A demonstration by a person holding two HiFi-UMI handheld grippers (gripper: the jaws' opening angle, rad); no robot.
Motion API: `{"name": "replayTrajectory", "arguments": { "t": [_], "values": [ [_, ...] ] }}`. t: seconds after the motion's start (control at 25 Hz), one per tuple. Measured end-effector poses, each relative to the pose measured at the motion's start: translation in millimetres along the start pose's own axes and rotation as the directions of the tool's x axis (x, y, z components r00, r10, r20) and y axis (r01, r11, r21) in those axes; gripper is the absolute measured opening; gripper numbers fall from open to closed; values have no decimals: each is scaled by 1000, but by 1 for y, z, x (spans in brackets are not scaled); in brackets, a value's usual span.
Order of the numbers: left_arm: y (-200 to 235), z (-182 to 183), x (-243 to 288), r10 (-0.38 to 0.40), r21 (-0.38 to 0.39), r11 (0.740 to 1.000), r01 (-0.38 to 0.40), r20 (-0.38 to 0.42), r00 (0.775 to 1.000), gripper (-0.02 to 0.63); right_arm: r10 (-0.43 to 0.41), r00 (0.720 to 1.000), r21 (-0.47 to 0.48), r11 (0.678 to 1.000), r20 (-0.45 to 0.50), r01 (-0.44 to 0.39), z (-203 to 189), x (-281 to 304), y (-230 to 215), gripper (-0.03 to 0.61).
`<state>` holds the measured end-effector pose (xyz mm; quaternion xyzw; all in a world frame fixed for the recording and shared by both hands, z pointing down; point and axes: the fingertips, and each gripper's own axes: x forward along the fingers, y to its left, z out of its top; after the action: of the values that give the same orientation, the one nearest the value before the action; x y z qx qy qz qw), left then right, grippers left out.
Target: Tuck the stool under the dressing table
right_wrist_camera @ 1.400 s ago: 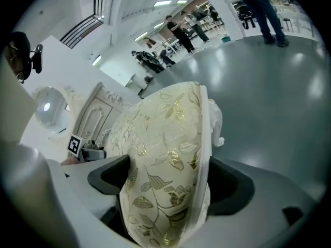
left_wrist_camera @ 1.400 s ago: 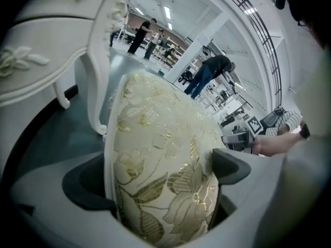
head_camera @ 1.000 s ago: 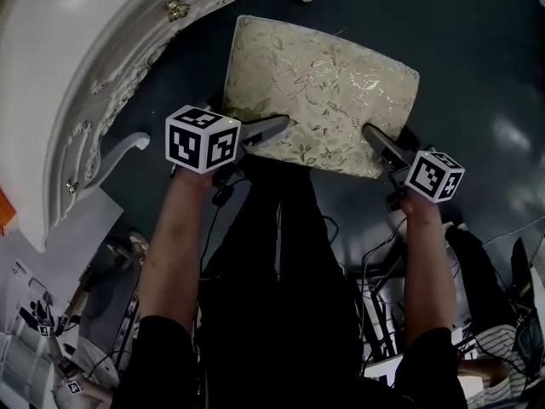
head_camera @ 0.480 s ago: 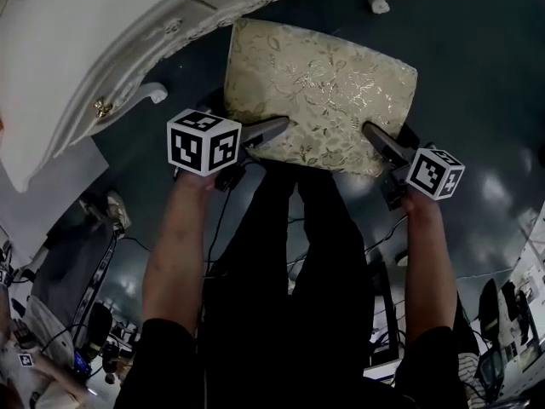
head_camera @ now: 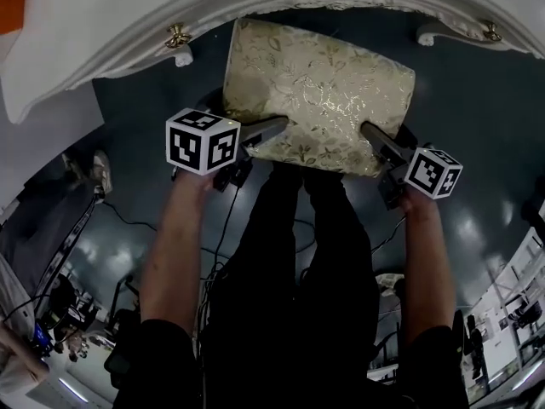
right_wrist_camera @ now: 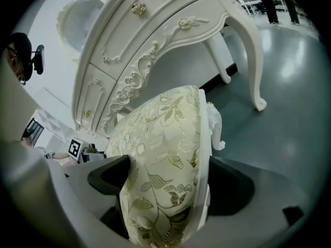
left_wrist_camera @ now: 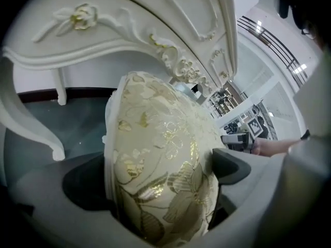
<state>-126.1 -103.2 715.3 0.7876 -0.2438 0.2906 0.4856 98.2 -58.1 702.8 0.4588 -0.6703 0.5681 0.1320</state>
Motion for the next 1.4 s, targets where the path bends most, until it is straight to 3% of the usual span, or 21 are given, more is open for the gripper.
{"name": "replayTrajectory", "arguments": {
  "t": [0.2, 0.4, 0.6, 0.76, 1.04, 1.4],
  "values": [
    [8, 6, 0, 12, 29, 999, -13, 29, 1000, 592, 14, 998, -32, 999, 56, -12, 6, 9, -1, 449],
    [0, 3, 2, 35, 34, 999, -35, 5, 999, 592, 42, 998, -2, 999, 54, -41, 0, 6, -8, 449],
    [-23, -7, -34, 105, 143, 985, -101, -20, 994, 592, 113, 978, 54, 991, 173, -124, -37, -11, 10, 449],
    [-43, -36, -55, 87, 147, 985, -88, 10, 996, 592, 105, 974, 32, 993, 200, -113, -64, -40, 27, 449],
    [-18, -20, -33, 90, 133, 986, -98, 65, 994, 592, 107, 972, -22, 994, 207, -104, -37, -11, 10, 449],
    [-2, 11, -9, 66, 89, 993, -74, 94, 993, 592, 116, 962, -27, 993, 248, -113, 2, 5, -1, 449]
  ]
}}
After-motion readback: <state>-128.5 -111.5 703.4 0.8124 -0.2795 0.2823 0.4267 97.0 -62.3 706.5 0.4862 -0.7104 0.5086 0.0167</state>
